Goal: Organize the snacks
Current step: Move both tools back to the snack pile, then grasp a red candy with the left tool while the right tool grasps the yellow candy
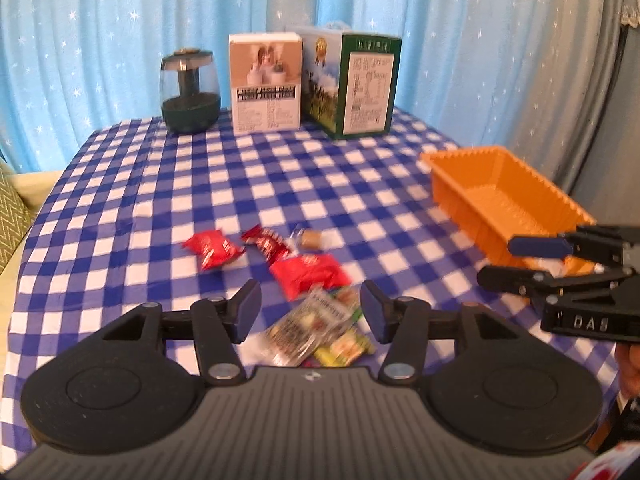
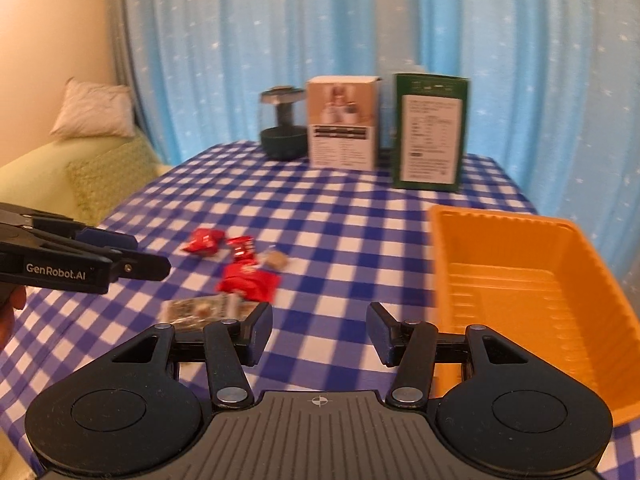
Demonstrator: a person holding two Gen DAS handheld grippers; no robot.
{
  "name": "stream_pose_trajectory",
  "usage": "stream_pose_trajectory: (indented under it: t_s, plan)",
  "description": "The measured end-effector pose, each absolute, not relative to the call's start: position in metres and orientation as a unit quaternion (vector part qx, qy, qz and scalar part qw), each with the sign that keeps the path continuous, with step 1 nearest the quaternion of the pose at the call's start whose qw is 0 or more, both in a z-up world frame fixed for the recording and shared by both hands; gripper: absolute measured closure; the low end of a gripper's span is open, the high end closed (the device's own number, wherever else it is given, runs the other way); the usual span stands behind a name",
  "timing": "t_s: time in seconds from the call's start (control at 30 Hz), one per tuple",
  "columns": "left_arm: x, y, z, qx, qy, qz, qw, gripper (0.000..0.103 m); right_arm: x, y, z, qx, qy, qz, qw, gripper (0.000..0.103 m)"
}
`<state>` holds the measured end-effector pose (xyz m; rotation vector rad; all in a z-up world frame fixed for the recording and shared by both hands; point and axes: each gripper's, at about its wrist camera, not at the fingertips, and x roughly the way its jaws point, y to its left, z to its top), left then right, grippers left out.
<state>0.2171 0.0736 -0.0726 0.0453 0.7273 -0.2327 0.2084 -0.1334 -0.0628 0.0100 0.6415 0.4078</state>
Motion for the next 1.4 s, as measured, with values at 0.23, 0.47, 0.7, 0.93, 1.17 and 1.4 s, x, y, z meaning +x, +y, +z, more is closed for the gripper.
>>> stream_pose_trajectory:
  t_s: [0.23,0.47,0.7,0.93,1.17,1.4]
  plan:
    - [0.207,0.087,-0.101,0.064,0.393,-0.151,0.905,0.053,0.209,-0.108,-0.081,-0.026,0.329,0.233,0.915,0.05]
    - [0.208,0.07,-0.129,0.129,0.413,-0.198,0.88,0.06,0.218,-0.101,-0.089,-0.026,0.351,0.231,0.907,0.05]
    - [0.219,0.066,-0.147,0.127,0.434,-0.194,0.871,0.073,0.223,-0.102,-0.094,-0.025,0.364,0.223,0.904,0.05]
    - [0.212,0.072,-0.139,0.115,0.443,-0.183,0.87,0.081,0.226,-0.089,-0.098,-0.019,0.371,0.25,0.894,0.051]
    - [0.201,0.094,-0.121,0.084,0.433,-0.146,0.886,0.081,0.234,-0.071,-0.112,-0.008,0.386,0.279,0.879,0.051]
    - [0.21,0.111,-0.112,0.041,0.421,-0.099,0.901,0.081,0.244,-0.053,-0.124,0.009,0.387,0.283,0.877,0.051]
